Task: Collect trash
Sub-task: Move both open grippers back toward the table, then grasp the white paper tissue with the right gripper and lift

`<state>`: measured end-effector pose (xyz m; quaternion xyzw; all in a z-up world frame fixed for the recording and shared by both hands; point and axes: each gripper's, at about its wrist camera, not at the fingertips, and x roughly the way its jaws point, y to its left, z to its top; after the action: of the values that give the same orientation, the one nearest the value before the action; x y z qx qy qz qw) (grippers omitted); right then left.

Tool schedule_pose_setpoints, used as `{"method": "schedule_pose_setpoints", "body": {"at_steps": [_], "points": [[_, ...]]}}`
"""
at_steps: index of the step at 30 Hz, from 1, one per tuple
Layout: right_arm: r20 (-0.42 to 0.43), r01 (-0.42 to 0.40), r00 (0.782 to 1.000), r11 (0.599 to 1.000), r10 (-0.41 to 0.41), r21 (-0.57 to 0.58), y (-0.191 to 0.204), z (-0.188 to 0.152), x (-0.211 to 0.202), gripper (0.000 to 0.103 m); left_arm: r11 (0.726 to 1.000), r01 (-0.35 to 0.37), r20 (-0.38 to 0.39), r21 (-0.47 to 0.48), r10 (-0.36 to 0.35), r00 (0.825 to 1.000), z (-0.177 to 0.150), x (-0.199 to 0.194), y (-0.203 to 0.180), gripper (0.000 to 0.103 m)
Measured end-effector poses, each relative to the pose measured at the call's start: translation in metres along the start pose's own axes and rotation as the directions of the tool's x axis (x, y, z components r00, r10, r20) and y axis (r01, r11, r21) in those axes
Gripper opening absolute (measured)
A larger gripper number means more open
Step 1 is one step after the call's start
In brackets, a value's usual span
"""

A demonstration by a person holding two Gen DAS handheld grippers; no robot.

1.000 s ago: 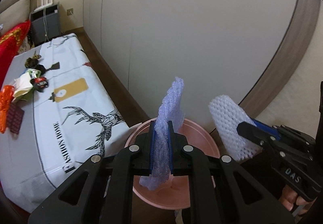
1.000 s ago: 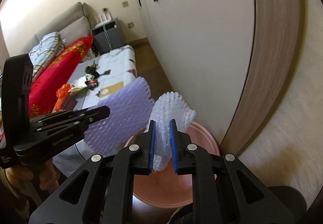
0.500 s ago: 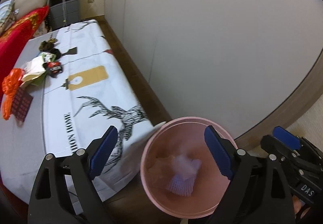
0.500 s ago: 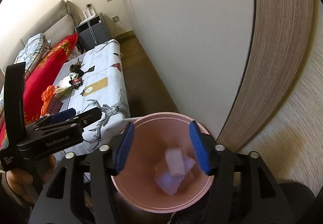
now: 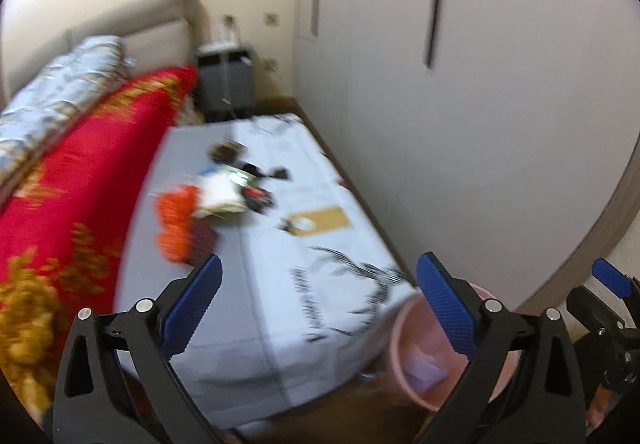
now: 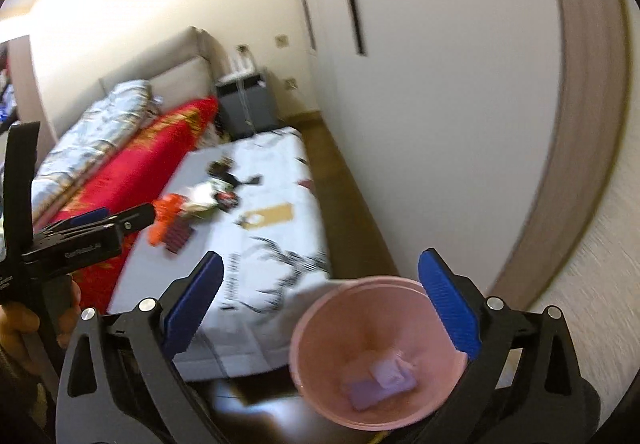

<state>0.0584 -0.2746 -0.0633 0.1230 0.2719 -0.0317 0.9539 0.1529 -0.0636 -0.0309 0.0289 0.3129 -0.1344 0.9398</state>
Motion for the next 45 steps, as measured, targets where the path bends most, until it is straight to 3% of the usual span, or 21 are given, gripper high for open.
{"method": "schedule_pose_setpoints", "body": {"at_steps": [3, 9, 13, 20, 26, 36, 45], "points": [[0.02, -0.034, 0.999, 0.998, 0.035, -0.06, 0.028, 0.004, -0.005, 0.097, 0.997, -0.068, 0.056, -0.044, 0.071, 0.996, 0.008, -0.03, 0.032, 0.095], [0.04, -0.089, 0.995, 0.989, 0.094, -0.116, 0.063, 0.009, -0.007, 0.097, 0.969, -0.201, 0.159, -0.145, 0.223, 0.962, 0.021, -0.075, 0.098, 0.095], [0.055, -0.118, 0.99, 0.982, 0.127, -0.151, 0.083, 0.016, 0.003, 0.097, 0.949, -0.267, 0.19, -0.169, 0.297, 0.936, 0.027, -0.08, 0.124, 0.095], [0.08, -0.144, 0.983, 0.962, 0.166, -0.231, 0.118, 0.032, 0.046, 0.097, 0.922, -0.316, 0.168, -0.225, 0.356, 0.919, 0.032, -0.06, 0.164, 0.095], [0.064, -0.145, 0.983, 0.941, 0.172, -0.306, 0.147, 0.042, 0.113, 0.097, 0.904, -0.348, 0.115, -0.249, 0.384, 0.916, 0.035, -0.016, 0.196, 0.095], [-0.058, -0.159, 0.987, 0.9, 0.148, -0.406, 0.19, 0.037, 0.276, 0.097, 0.894, -0.383, 0.085, -0.235, 0.411, 0.908, 0.044, 0.058, 0.227, 0.095], [-0.161, -0.172, 0.982, 0.842, 0.103, -0.511, 0.221, 0.01, 0.377, 0.097, 0.882, -0.366, 0.013, -0.296, 0.387, 0.922, 0.033, 0.097, 0.258, 0.095]]}}
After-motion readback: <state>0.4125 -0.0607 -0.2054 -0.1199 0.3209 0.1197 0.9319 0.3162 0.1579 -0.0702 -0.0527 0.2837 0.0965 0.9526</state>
